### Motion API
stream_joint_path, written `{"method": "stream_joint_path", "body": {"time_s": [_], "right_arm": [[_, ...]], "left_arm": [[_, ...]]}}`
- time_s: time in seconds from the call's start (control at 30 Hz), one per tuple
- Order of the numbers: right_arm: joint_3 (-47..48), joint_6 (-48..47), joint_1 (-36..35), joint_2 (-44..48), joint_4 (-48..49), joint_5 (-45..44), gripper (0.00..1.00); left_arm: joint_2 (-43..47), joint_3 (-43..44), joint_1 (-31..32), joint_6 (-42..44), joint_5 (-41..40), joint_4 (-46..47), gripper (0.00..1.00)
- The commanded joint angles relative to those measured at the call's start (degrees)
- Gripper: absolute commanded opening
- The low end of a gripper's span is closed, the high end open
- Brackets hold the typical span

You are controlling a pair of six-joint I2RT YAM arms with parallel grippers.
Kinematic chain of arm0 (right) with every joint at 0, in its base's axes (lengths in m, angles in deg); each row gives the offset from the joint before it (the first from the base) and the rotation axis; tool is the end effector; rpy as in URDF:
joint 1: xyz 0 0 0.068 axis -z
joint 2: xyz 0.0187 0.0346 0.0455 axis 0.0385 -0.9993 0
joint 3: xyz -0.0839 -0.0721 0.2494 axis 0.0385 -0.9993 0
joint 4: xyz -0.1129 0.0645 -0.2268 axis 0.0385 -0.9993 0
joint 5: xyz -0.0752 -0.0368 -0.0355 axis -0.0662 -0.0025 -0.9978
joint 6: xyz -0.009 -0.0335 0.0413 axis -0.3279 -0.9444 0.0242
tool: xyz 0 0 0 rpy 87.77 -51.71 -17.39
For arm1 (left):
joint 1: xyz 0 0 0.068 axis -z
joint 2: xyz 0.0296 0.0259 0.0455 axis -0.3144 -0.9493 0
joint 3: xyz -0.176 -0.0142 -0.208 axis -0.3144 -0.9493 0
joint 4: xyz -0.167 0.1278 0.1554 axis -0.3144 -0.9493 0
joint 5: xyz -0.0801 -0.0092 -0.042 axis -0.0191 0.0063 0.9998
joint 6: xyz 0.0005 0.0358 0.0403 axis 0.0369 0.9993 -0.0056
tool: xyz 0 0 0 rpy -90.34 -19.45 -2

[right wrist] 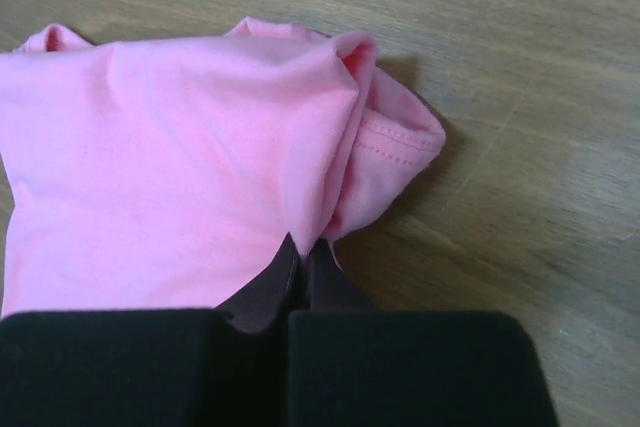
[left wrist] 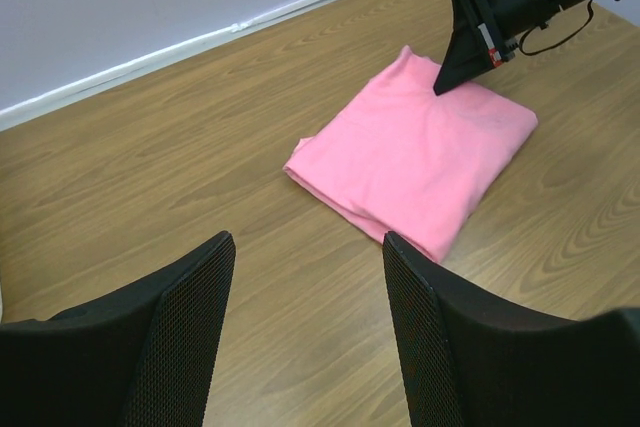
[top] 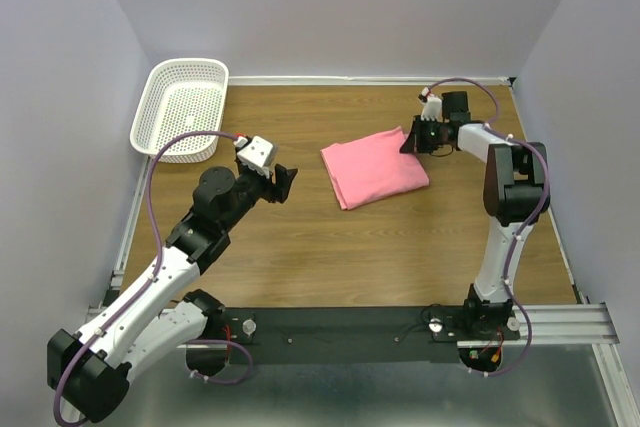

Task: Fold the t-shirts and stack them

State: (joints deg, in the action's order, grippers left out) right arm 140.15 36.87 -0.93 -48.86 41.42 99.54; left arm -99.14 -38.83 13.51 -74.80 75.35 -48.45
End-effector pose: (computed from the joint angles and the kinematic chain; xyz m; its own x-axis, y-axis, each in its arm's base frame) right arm 0.4441 0.0426 0.1562 -0.7902 -0.0113 -0.6127 -0.3400 0.8399 0.4231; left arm 0.1703 -0.1070 0.3147 -0.1080 0.0025 -0.9941 0.5452 0.8363 -0.0571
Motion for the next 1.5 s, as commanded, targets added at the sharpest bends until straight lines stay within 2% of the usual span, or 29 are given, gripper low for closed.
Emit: {"method": "stream_joint_path", "body": {"time_s": [0.0,0.17,0.27,0.43,0.5,0.57,0.6,0.67,0.7,0.8,0.87,0.9,1.03,1.07,1.17,1.2,1.3,1.37,1.4,1.43,1.47], "right_arm": [[0.9,-0.2,1.2,1.0,-1.7,0.2,0.01],[1.9,-1.3,7.2,1.8,-1.9,-1.7,0.0],[3.8,-7.9,11.6,1.2,-4.5,-5.9,0.0],[14.0,-16.8,20.5,-2.6,-10.4,-10.6,0.01],[17.2,-20.3,21.3,-5.1,-11.6,-15.0,0.02],[20.5,-22.0,21.6,-6.2,-11.6,-18.1,0.13],[21.4,-22.6,21.7,-7.2,-11.5,-21.8,0.26],[25.2,-21.8,21.9,-8.3,-11.5,-27.6,0.43],[26.0,-21.6,21.9,-8.4,-11.3,-29.3,0.58],[26.2,-21.2,22.2,-7.2,-11.1,-29.5,0.75],[23.5,-21.9,22.3,-4.5,-10.9,-27.6,0.83],[22.6,-22.4,22.2,-3.4,-10.6,-26.6,0.9],[16.7,-25.0,22.1,2.6,-10.2,-22.2,0.96],[14.8,-26.3,22.1,6.2,-10.3,-19.2,1.0],[4.9,-38.6,20.9,15.7,-17.1,3.0,1.0],[2.6,-40.7,20.5,18.1,-18.6,6.8,1.0],[-12.8,-42.4,18.4,28.2,-18.3,13.3,1.0],[-18.3,-38.4,18.4,33.9,-14.1,12.1,1.0],[-21.1,-32.6,18.4,39.3,-9.3,7.2,1.0],[-23.2,-30.5,18.6,42.1,-7.0,4.7,1.0],[-28.0,-27.0,19.2,44.9,-4.0,1.2,1.0]], "left_arm": [[0.0,-0.3,0.0,-0.9,2.4,-0.1,0.69],[0.4,-0.3,-0.1,-0.9,3.0,-0.1,0.69],[0.7,-0.4,0.0,-0.9,3.2,-0.1,0.69],[1.0,-0.3,-0.1,-0.8,4.0,0.3,0.69],[0.9,-0.4,0.0,-0.8,4.5,0.5,0.69],[0.7,-0.4,0.0,-0.9,4.9,0.6,0.69],[0.6,-0.4,0.0,-0.9,4.9,0.6,0.69],[0.6,-0.4,0.0,-0.8,4.8,0.3,0.69],[0.7,-0.4,0.0,-0.8,4.9,0.3,0.69],[1.2,-0.4,0.0,-0.9,4.7,0.4,0.69],[1.4,-0.5,0.0,-0.9,4.5,0.6,0.69],[1.4,-0.5,0.0,-0.9,4.4,0.6,0.69],[2.2,-0.4,0.0,-1.3,3.4,0.6,0.69],[2.9,-0.4,-0.1,-1.4,2.9,0.7,0.69],[4.8,-0.8,0.0,-4.1,-0.7,1.7,0.7],[5.2,-1.0,0.0,-5.1,-1.1,1.8,0.71],[6.0,-0.8,-1.2,-10.3,-7.1,0.6,0.8],[5.8,-0.5,-3.7,-12.0,-7.9,-0.4,0.82],[5.6,-0.5,-6.3,-13.6,-8.7,-1.1,0.89],[5.4,-0.6,-9.3,-14.6,-6.4,-1.4,0.89],[5.6,-1.5,-17.4,-16.5,-4.1,-1.2,0.89]]}}
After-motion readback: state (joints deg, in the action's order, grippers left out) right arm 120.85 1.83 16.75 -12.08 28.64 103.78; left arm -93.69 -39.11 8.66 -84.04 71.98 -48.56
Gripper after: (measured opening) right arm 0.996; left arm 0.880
